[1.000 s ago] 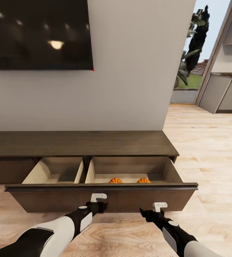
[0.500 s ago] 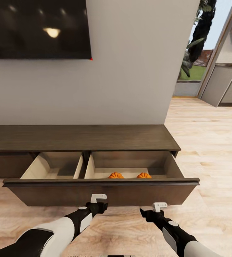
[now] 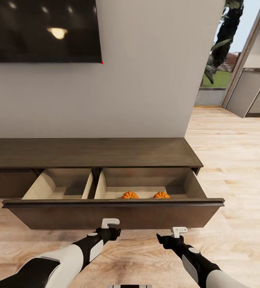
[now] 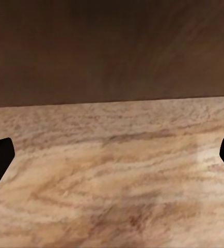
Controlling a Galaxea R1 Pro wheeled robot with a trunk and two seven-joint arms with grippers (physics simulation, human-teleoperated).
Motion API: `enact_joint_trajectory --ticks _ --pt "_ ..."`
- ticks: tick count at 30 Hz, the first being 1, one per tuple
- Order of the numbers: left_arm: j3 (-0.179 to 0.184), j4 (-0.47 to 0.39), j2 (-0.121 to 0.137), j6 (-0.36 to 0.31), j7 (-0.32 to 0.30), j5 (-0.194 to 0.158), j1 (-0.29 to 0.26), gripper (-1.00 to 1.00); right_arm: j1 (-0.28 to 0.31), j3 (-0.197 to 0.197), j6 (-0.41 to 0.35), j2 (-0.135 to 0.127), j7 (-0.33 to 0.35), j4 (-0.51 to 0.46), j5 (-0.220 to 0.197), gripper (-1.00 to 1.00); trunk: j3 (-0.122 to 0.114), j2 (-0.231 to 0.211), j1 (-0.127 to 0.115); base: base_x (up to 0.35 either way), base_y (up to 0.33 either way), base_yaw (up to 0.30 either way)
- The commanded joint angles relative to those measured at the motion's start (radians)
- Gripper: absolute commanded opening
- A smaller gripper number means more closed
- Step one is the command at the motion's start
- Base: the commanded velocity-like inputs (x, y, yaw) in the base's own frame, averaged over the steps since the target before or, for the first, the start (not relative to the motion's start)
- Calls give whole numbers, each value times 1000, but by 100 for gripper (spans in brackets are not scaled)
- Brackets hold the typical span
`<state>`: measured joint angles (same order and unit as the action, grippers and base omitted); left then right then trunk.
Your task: Place each of the two pumpkins and all three candles from the living room inside a cabinet in the living room (use any cabinet), then make sure every cabinet is closed, and position the cauldron so it is next to a table in the living room.
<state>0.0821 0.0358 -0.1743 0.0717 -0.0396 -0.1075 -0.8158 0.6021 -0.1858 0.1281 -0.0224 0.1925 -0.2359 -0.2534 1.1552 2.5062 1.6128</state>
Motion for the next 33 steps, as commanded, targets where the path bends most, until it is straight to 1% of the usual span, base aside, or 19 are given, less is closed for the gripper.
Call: enact_joint_trajectory --ticks 1,9,18,30,33 --pt "8 4 0 6 -3 -11 -1 100 1 -7 4 -1 2 1 -10 100 1 0 0 0 0 0" --pt "8 3 0 6 -3 -11 0 100 1 -7 4 3 2 1 -10 100 1 0 0 48 0 0" --pt "8 4 0 6 -3 -11 0 100 1 -8 4 7 2 1 -10 100 1 0 0 295 0 0" --pt "8 4 0 6 -3 -11 0 100 1 -8 4 7 2 1 -10 100 1 0 0 28 0 0" --pt "8 4 0 6 -3 -11 0 100 1 -7 4 7 2 1 -10 100 1 0 0 158 0 0"
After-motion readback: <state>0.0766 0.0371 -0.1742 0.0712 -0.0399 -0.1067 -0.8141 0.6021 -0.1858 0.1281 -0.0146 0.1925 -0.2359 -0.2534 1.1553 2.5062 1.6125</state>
